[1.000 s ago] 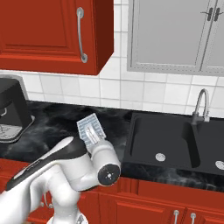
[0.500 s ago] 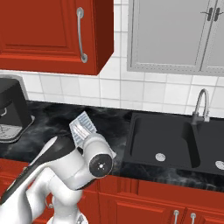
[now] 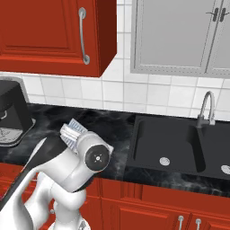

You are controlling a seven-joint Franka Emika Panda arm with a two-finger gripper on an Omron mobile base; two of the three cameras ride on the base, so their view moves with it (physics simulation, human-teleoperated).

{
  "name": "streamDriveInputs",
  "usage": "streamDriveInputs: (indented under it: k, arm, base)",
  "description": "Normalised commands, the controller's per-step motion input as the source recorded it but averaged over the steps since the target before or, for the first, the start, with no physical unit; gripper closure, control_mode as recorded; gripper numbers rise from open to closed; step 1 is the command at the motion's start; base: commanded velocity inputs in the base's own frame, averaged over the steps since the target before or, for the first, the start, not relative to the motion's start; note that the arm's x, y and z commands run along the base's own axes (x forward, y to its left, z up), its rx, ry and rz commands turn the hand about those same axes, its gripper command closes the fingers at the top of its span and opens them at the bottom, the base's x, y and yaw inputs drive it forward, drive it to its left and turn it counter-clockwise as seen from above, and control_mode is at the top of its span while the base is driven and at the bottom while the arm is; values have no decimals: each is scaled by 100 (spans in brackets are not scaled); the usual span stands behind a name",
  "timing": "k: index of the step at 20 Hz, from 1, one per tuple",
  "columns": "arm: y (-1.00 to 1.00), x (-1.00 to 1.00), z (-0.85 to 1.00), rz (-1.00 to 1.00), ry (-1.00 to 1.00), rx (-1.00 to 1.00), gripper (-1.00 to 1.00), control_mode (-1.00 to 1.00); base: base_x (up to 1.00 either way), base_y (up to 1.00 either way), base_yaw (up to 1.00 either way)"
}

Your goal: The ice cube tray has been filled with water. Take the tray and place it in the freezer to make ice. Close the freezer door after placing the tray.

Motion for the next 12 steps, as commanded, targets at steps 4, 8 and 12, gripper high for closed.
streamDriveInputs:
  k: [4,8,12]
  arm:
    - [73,-1,1,-17,0,-36,100,-100]
    - [61,0,6,-26,1,-45,100,-100]
    - [25,-5,1,-15,0,-42,100,-100]
  base:
    - [0,0,0]
    - [0,0,0]
    - [0,0,0]
